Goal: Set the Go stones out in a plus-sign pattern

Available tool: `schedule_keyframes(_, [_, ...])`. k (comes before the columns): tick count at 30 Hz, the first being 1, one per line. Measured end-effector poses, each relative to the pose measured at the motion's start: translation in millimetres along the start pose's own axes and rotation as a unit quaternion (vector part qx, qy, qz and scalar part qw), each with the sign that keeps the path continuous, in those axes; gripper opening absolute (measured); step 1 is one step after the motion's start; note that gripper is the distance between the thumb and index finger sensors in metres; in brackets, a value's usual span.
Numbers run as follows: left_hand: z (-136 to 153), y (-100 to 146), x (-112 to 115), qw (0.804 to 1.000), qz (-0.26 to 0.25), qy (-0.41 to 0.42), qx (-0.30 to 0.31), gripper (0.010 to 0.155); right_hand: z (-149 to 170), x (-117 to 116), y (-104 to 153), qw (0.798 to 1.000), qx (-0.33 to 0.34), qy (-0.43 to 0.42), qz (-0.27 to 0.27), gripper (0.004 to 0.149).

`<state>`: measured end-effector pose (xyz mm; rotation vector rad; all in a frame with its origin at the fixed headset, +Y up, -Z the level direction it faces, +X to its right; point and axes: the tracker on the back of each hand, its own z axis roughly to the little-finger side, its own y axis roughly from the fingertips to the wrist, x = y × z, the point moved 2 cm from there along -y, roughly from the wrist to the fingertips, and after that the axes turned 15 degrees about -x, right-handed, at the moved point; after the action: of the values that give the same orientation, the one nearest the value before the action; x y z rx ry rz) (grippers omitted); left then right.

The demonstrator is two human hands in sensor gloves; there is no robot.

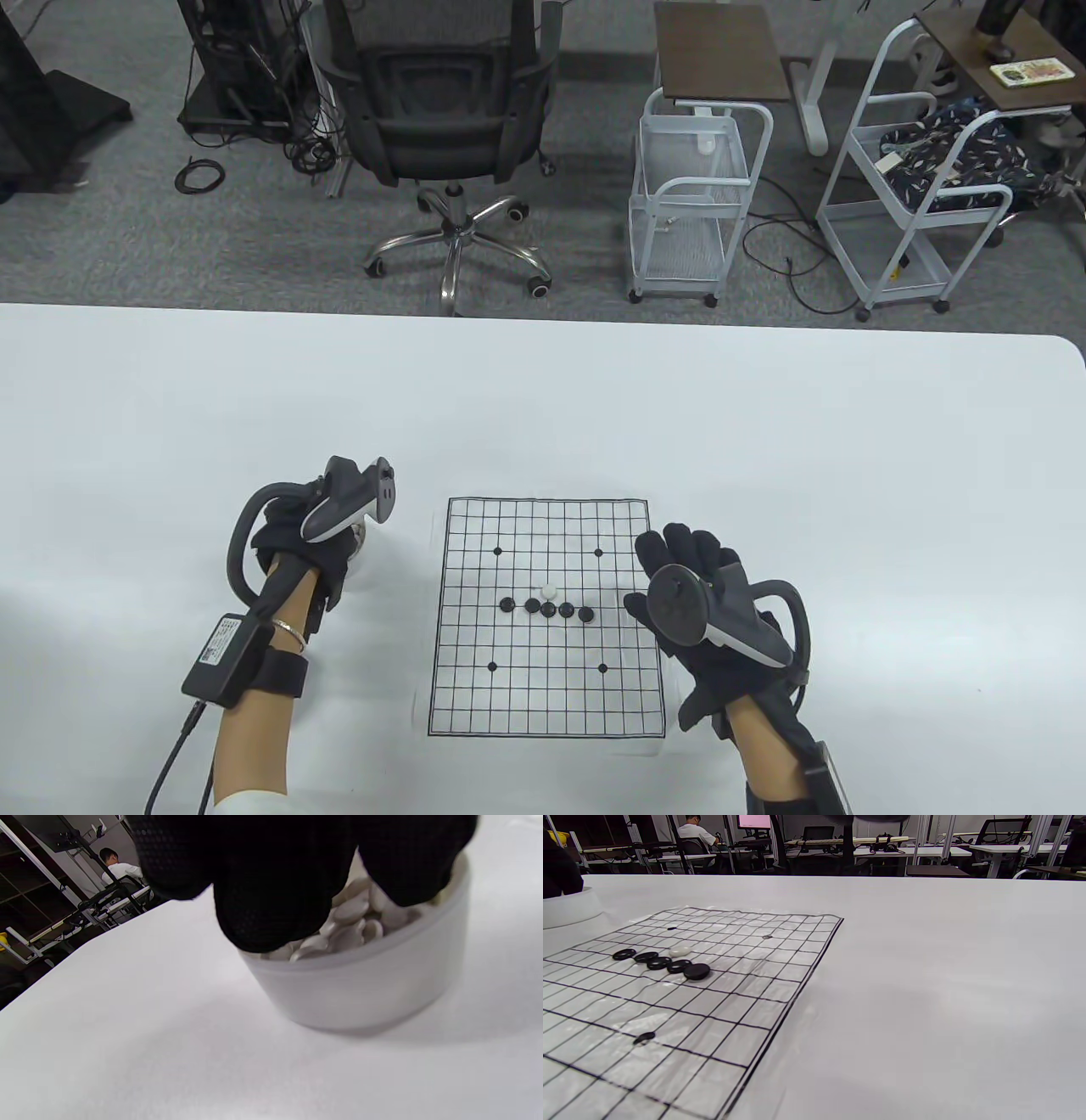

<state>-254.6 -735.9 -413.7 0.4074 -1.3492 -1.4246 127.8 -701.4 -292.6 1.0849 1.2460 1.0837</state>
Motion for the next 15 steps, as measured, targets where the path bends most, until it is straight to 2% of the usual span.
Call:
schedule_keyframes(7, [-9.8,-7.2,7.3,0.999,0.001,-0.032,-0.025,0.056,-0.7,-0.1,-0.4,1.0,-0.001,0.002,-0.002,0.072])
schedule_keyframes(12, [-11.5,-9.5,11.2,0.999,-0.004,-0.049,-0.019,0.051,-0.6,0.0,-0.2,1.0,-0.003,0.003,-0.003,0.072])
schedule_keyframes(15, [-10.9,-10.1,12.6,0.999,-0.014,-0.029,-0.017,0.045,-0.8,-0.1,-0.4,1.0,-0.003,0.003,-0.004,0.072])
